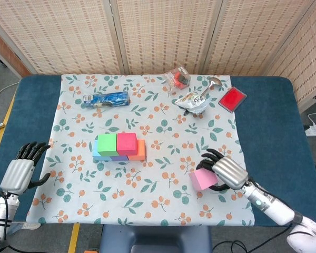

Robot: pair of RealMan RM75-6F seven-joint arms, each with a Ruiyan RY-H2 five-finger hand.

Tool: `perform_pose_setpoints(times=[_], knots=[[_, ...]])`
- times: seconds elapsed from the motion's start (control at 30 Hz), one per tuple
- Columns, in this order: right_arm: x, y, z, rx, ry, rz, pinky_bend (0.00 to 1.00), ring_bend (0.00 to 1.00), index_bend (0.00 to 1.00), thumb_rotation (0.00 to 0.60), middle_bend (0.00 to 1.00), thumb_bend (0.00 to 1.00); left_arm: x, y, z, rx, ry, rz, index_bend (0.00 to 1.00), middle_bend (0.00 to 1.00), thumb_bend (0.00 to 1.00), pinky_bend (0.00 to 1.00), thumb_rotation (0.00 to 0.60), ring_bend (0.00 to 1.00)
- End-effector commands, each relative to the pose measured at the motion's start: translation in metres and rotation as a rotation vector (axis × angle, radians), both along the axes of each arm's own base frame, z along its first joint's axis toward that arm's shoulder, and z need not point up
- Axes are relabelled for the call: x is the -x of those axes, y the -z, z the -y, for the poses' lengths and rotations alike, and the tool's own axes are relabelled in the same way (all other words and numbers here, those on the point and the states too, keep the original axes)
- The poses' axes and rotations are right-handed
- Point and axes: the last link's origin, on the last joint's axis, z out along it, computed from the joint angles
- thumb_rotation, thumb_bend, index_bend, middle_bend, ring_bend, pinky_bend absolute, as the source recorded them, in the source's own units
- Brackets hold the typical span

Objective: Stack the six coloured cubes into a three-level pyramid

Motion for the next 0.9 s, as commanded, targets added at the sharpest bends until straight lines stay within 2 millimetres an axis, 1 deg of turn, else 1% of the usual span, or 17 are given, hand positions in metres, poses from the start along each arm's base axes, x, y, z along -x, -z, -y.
perform_pose_setpoints(times=[0.03, 0.1, 0.13, 0.23, 0.33, 0.43, 0.53, 0.67, 0.9], knots=[[-0.067, -0.016, 0.040, -0.002, -0.011, 0.055, 0.09, 0.14, 0.37, 0.600, 0.31, 0.18, 0.000, 0.001, 0.000, 0.004, 0.005, -0.008, 0.15, 0.10, 0.29, 0.06, 0.600, 0.00], [-0.092, -0.016, 0.053, -0.018, -0.003, 0.068, 0.09, 0.14, 0.37, 0.600, 0.31, 0.18, -0.001, 0.002, 0.000, 0.010, 0.009, -0.013, 0.15, 0.10, 0.29, 0.06, 0.600, 0.00], [-0.108, -0.015, 0.061, -0.033, 0.007, 0.082, 0.09, 0.14, 0.37, 0.600, 0.31, 0.18, -0.001, 0.004, 0.000, 0.017, 0.012, -0.020, 0.15, 0.10, 0.29, 0.06, 0.600, 0.00], [-0.144, -0.008, 0.077, -0.079, 0.033, 0.106, 0.09, 0.14, 0.37, 0.600, 0.31, 0.18, -0.003, 0.006, -0.001, 0.032, 0.023, -0.036, 0.15, 0.10, 0.29, 0.06, 0.600, 0.00], [-0.175, 0.002, 0.090, -0.122, 0.057, 0.126, 0.09, 0.14, 0.37, 0.600, 0.31, 0.18, -0.006, 0.008, -0.002, 0.042, 0.039, -0.047, 0.15, 0.10, 0.29, 0.06, 0.600, 0.00], [-0.201, 0.010, 0.101, -0.138, 0.069, 0.129, 0.09, 0.14, 0.37, 0.600, 0.31, 0.18, -0.009, 0.008, -0.003, 0.044, 0.048, -0.050, 0.15, 0.10, 0.29, 0.06, 0.600, 0.00], [-0.223, 0.017, 0.109, -0.136, 0.077, 0.124, 0.09, 0.14, 0.36, 0.600, 0.31, 0.18, -0.010, 0.009, -0.003, 0.049, 0.052, -0.053, 0.15, 0.10, 0.29, 0.06, 0.600, 0.00], [-0.246, 0.030, 0.118, -0.127, 0.101, 0.113, 0.09, 0.14, 0.36, 0.600, 0.31, 0.18, -0.011, 0.010, -0.003, 0.053, 0.053, -0.053, 0.15, 0.10, 0.29, 0.06, 0.600, 0.00], [-0.279, 0.054, 0.120, -0.090, 0.113, 0.058, 0.09, 0.15, 0.35, 0.600, 0.31, 0.18, -0.011, 0.012, -0.002, 0.059, 0.051, -0.044, 0.15, 0.10, 0.29, 0.06, 0.600, 0.00]])
